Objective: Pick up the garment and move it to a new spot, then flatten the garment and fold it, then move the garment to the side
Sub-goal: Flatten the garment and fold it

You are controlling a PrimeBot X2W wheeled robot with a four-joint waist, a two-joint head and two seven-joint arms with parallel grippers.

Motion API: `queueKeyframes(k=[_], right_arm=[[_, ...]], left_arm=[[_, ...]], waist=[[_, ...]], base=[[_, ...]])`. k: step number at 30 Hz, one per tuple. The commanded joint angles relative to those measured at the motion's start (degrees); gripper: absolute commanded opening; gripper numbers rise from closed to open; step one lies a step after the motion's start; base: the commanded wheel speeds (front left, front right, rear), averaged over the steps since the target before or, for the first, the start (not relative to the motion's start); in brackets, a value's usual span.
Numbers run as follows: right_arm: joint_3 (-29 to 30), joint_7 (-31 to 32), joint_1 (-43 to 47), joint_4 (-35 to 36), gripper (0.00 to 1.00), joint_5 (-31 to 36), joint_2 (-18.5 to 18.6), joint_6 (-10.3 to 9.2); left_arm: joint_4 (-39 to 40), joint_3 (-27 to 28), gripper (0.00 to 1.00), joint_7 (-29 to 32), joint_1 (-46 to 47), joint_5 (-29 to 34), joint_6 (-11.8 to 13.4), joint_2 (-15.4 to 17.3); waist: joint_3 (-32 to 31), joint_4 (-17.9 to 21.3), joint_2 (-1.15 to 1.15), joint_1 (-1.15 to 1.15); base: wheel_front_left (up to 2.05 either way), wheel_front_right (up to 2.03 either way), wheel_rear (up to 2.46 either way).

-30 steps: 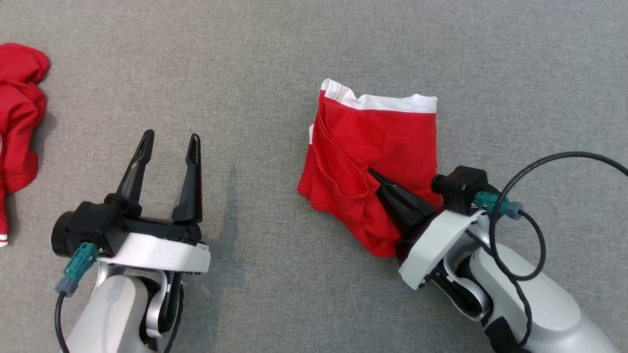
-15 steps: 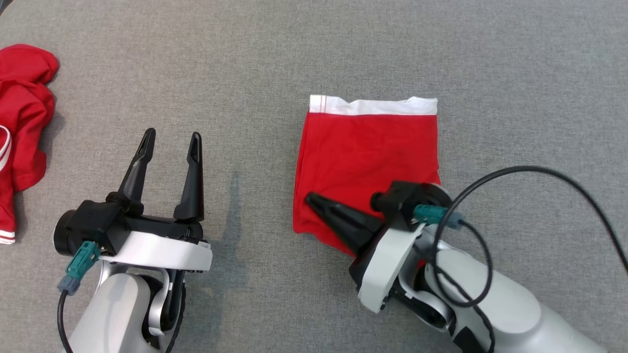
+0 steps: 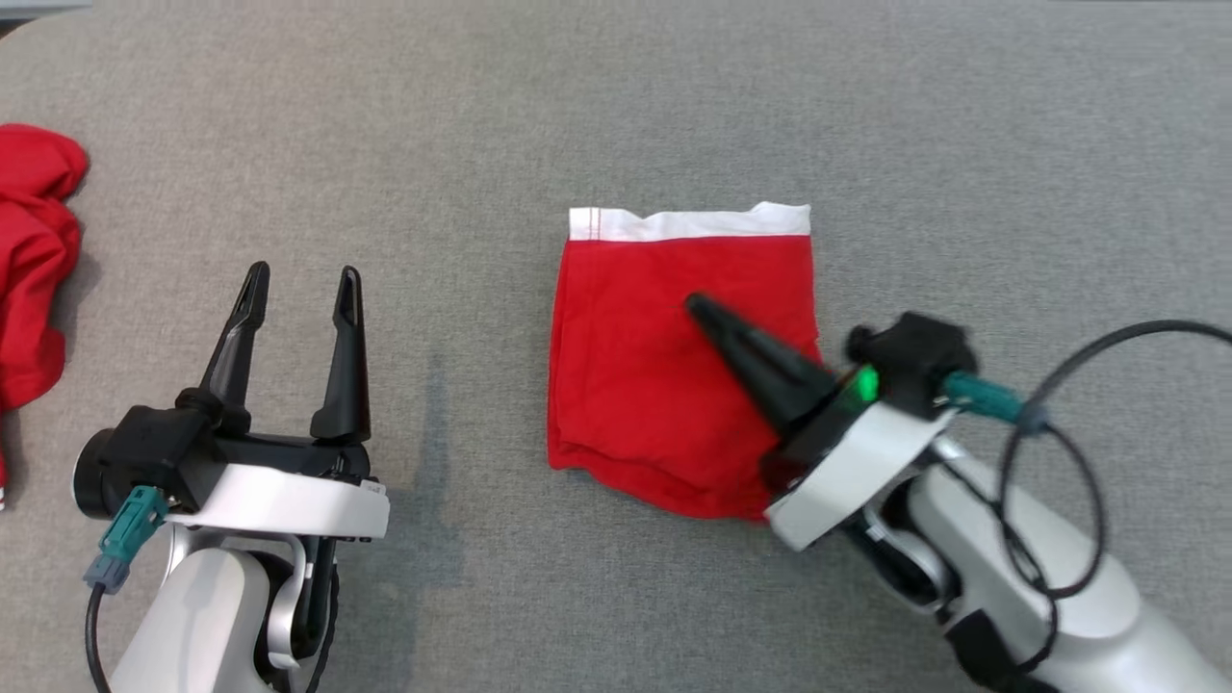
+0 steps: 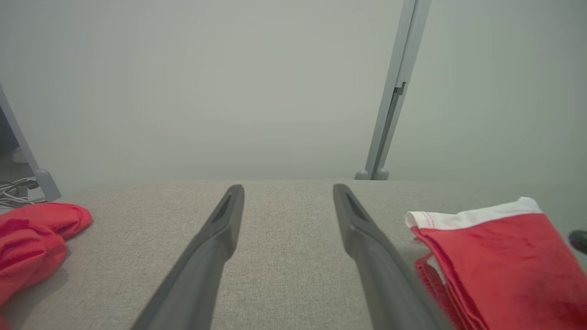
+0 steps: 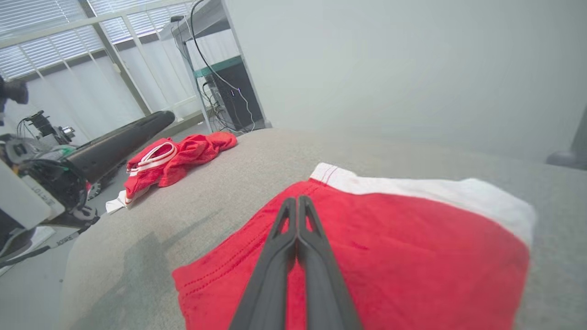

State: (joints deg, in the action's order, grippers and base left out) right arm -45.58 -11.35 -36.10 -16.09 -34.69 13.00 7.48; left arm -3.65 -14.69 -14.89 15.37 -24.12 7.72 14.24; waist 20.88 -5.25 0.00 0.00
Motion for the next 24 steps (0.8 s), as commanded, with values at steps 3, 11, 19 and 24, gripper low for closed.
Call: queueKeyframes(k=[3,11,19,24], right_arm=[[7.0,-1.4,2.8,1.5,0.0,2.6,1.3,0.04],[26.5,-1.1,11.6,4.9,1.0,9.2,0.7,0.04],[38.2,1.2,19.8,9.0,1.0,13.5,-1.1,0.04],[40.5,3.3,24.1,11.4,1.0,15.3,-1.6,0.04]], left_arm=[[0.4,0.5,1.0,-0.1,-1.0,0.3,0.6,0.9],[1.4,0.8,1.0,0.2,-2.7,0.6,1.3,2.2],[2.2,1.1,1.0,0.5,-5.6,0.3,1.4,3.4],[2.8,1.4,1.0,1.1,-8.3,0.2,2.1,4.5]], waist=[[-1.4,1.6,0.0,0.0],[-4.4,3.9,0.0,0.0],[-7.8,4.9,0.0,0.0],[-10.0,5.5,0.0,0.0]], base=[[0.0,0.0,0.0],[0.0,0.0,0.0],[0.0,0.0,0.0],[0.0,0.0,0.0]])
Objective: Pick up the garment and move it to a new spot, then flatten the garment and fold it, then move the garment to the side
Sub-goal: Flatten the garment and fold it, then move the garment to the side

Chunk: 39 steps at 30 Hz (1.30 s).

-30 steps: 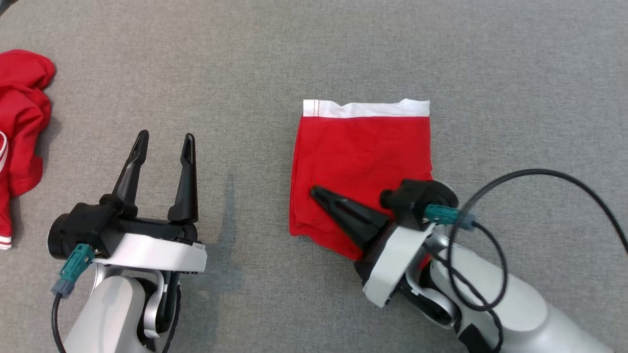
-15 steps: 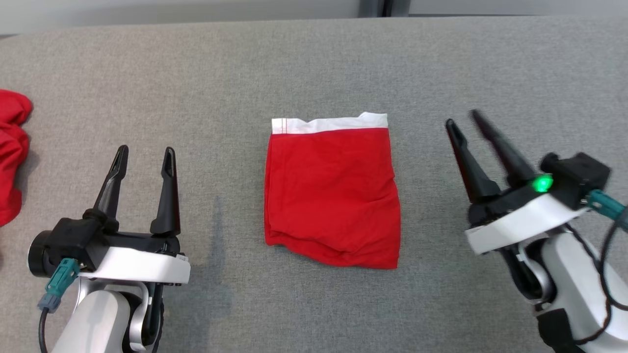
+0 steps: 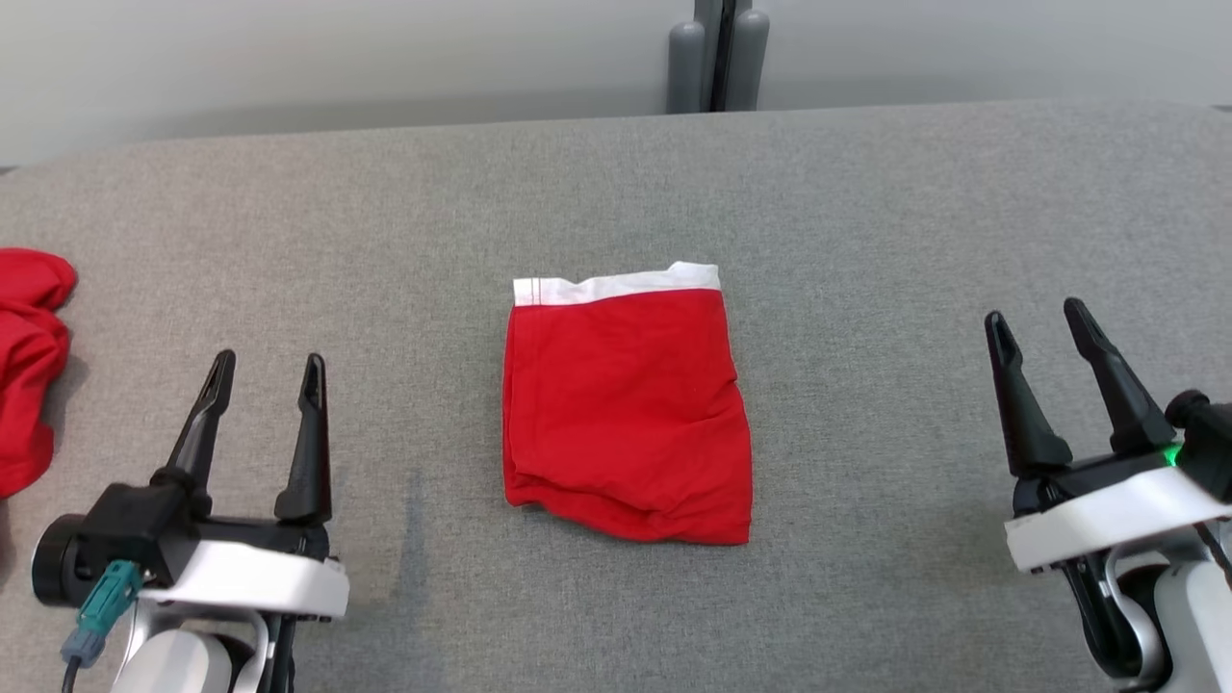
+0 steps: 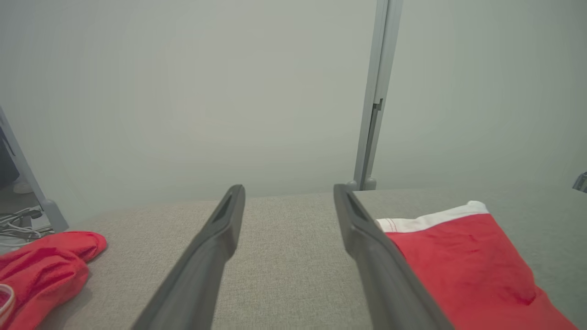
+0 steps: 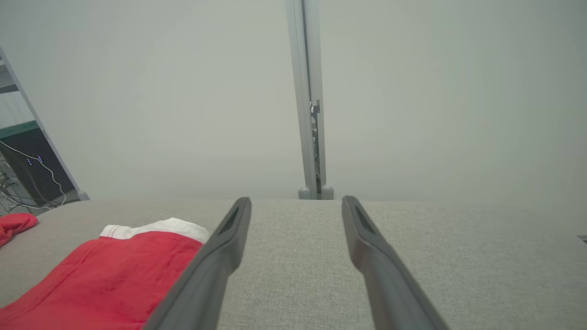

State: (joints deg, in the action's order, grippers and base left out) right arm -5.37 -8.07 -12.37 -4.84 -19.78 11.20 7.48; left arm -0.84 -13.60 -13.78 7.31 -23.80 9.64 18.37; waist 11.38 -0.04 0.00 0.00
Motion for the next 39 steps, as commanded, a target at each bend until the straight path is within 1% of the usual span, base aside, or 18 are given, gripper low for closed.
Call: queueKeyframes(k=[1,6,11,17,21,27,39], right_arm=[[0.5,0.5,1.1,0.6,1.0,0.5,0.1,0.04],[1.7,2.1,4.7,2.8,1.0,1.4,-0.2,0.04],[3.1,3.5,7.8,5.1,1.0,1.9,-1.0,0.03],[5.9,4.7,11.3,7.0,1.0,2.7,-2.3,0.04],[6.5,5.6,12.8,8.0,1.0,3.2,-2.9,0.04],[6.8,6.4,13.4,9.1,1.0,3.6,-3.5,0.04],[6.3,6.3,12.6,9.0,1.0,3.6,-3.7,0.04]], left_arm=[[0.3,0.3,1.0,0.2,-1.0,-0.1,0.4,0.6],[1.3,0.0,1.0,1.3,-4.2,-0.3,0.9,1.5],[2.1,-0.6,1.0,2.3,-6.7,-0.6,1.4,1.6],[2.3,-1.2,1.0,3.2,-8.1,-0.9,1.7,1.6],[2.4,-1.2,1.0,3.5,-8.5,-0.9,1.9,1.9],[2.5,-1.1,1.0,4.0,-8.7,-1.3,2.2,2.1],[2.1,-0.7,1.0,3.8,-7.8,-1.7,2.4,2.7]], waist=[[-0.9,0.3,0.0,0.0],[-3.3,0.4,0.0,0.0],[-5.2,0.4,0.0,0.0],[-7.0,0.0,0.0,0.0],[-7.6,0.0,0.0,0.0],[-7.6,-0.1,0.0,0.0],[-7.1,0.0,0.0,0.0]], base=[[0.0,0.0,0.0],[0.0,0.0,0.0],[0.0,0.0,0.0],[0.0,0.0,0.0],[0.0,0.0,0.0],[0.0,0.0,0.0],[0.0,0.0,0.0]])
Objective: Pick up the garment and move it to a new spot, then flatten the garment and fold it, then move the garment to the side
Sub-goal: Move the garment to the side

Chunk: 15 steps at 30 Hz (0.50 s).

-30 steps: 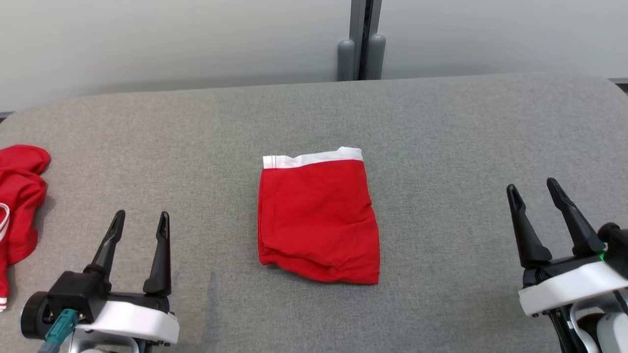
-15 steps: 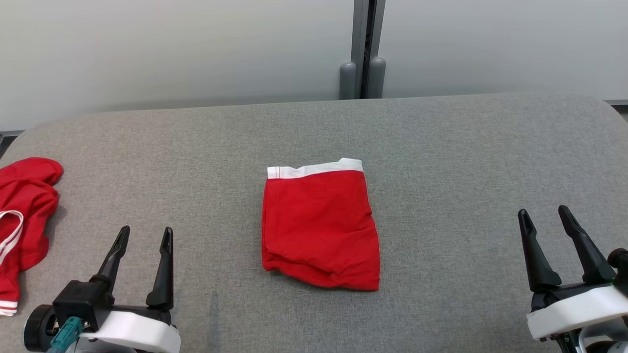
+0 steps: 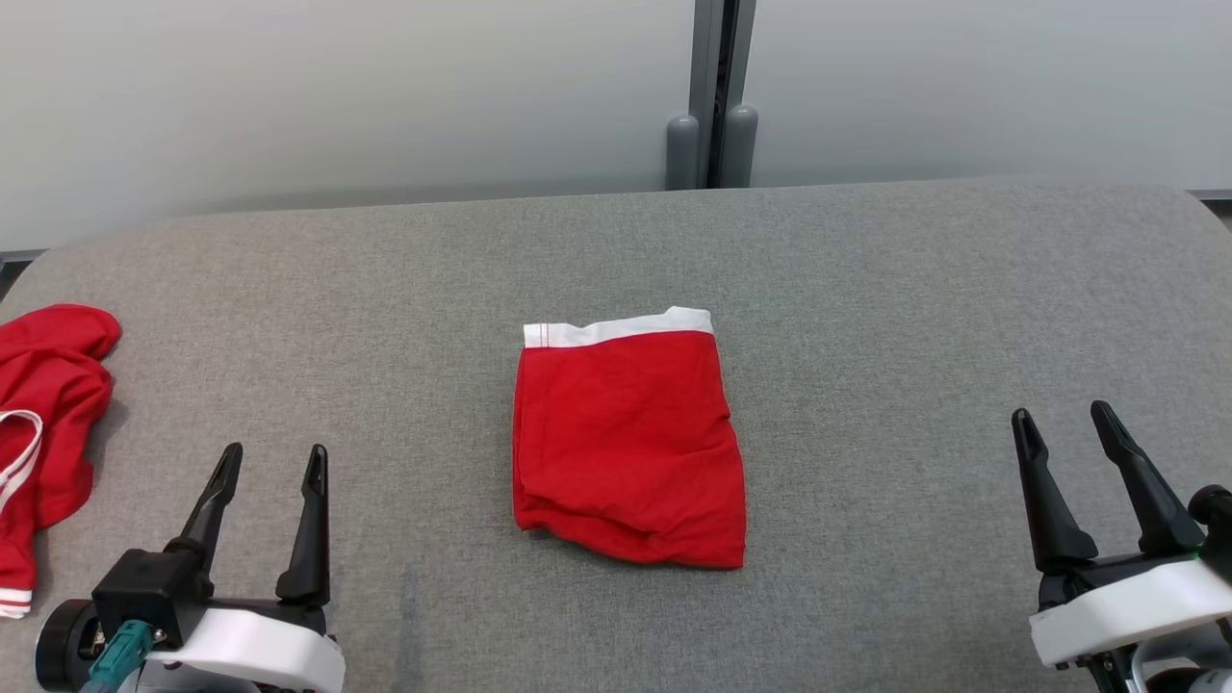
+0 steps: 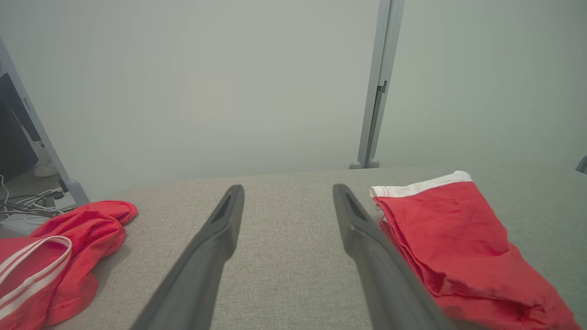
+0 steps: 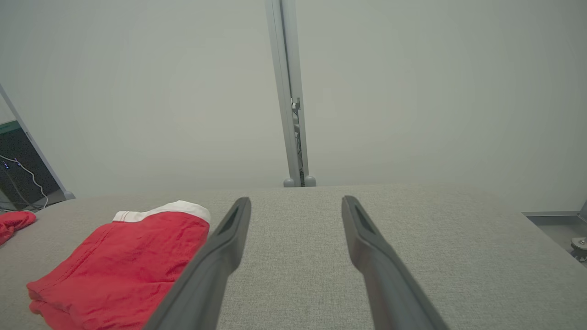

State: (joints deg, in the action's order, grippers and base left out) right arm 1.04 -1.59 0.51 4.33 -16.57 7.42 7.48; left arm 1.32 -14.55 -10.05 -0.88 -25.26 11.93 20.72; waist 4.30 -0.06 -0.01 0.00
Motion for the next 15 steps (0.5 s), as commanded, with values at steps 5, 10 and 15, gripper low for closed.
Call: queueKeyframes(k=[5,10,15], right_arm=[[-0.3,-0.4,-0.5,-0.6,1.0,0.2,0.2,0.04],[-0.3,-0.4,-1.0,-1.0,1.0,0.4,0.4,0.04],[-3.0,-0.3,-3.2,-3.8,1.0,-0.7,1.2,0.03]], left_arm=[[-0.2,0.1,1.0,0.3,1.0,-0.4,0.1,0.5],[0.1,0.7,1.0,-0.5,2.1,-1.1,0.1,-0.1],[0.6,1.2,1.0,-1.8,4.6,-1.4,0.0,-0.7]], waist=[[0.1,-0.1,0.01,0.0],[0.7,-0.9,0.01,0.0],[3.4,-3.8,0.01,0.0]], base=[[0.0,0.0,0.0],[0.0,0.0,0.0],[0.0,0.0,0.0]])
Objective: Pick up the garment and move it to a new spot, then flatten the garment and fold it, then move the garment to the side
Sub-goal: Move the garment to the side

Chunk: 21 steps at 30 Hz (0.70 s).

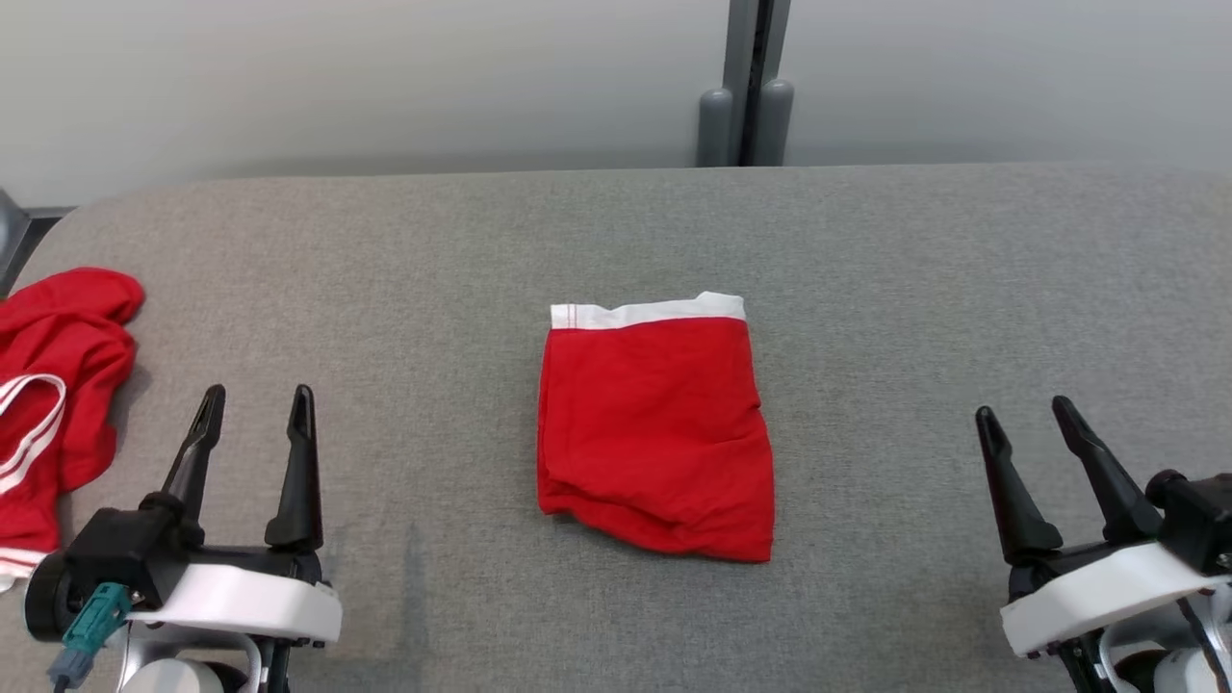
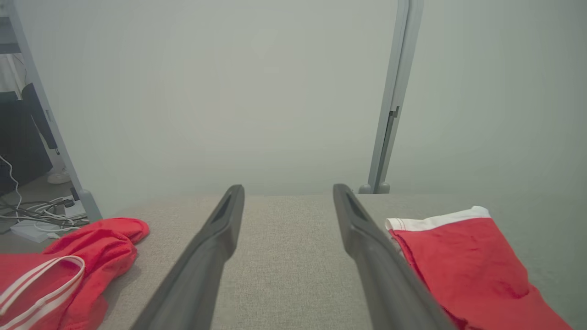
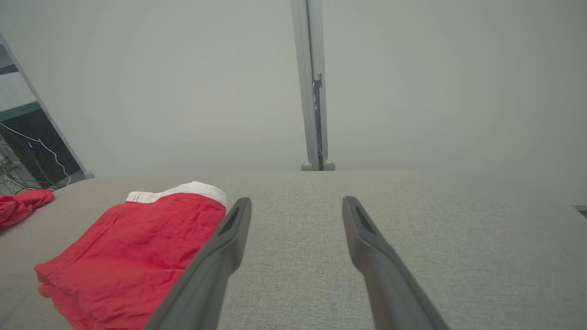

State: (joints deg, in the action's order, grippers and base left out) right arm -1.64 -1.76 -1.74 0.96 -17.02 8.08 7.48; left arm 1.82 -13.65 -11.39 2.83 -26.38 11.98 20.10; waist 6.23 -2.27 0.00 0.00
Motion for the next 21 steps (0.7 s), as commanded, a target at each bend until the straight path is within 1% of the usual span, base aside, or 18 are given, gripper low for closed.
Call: queueKeyframes(k=[1,8,9,10,17,21], right_arm=[[-1.1,-0.1,-1.6,-1.4,1.0,-0.5,0.7,0.04],[-7.1,0.6,-6.3,-8.0,1.0,-2.8,2.0,0.03],[-7.1,0.6,-6.3,-8.0,1.0,-2.8,2.0,0.03],[-7.6,0.7,-7.0,-9.1,1.0,-3.4,2.2,0.03],[-11.3,1.5,-11.9,-18.9,1.0,-8.0,3.8,0.03],[-13.0,3.6,-13.7,-22.3,1.0,-11.9,4.1,0.04]], left_arm=[[0.2,0.4,1.0,-0.6,1.7,-0.2,0.0,-0.3],[0.4,-0.6,1.0,-2.4,7.2,0.5,-1.1,-2.9],[0.4,-0.6,1.0,-2.4,7.2,0.5,-1.1,-2.9],[0.4,-0.8,1.0,-2.6,7.8,0.7,-1.4,-3.3],[-0.7,-1.9,1.0,-3.4,9.9,1.6,-2.9,-5.3],[-1.5,-1.5,1.0,-3.6,10.0,1.5,-3.6,-5.8]], waist=[[2.1,-2.3,0.0,0.0],[7.2,-8.8,0.0,0.0],[7.2,-8.8,0.0,0.0],[7.9,-9.7,0.0,0.0],[10.6,-14.2,0.0,0.0],[11.3,-15.2,0.0,0.0]], base=[[0.0,0.0,0.0],[0.0,0.0,0.0],[0.0,0.0,0.0],[0.0,0.0,0.0],[0.0,0.0,0.0],[0.0,0.0,0.0]])
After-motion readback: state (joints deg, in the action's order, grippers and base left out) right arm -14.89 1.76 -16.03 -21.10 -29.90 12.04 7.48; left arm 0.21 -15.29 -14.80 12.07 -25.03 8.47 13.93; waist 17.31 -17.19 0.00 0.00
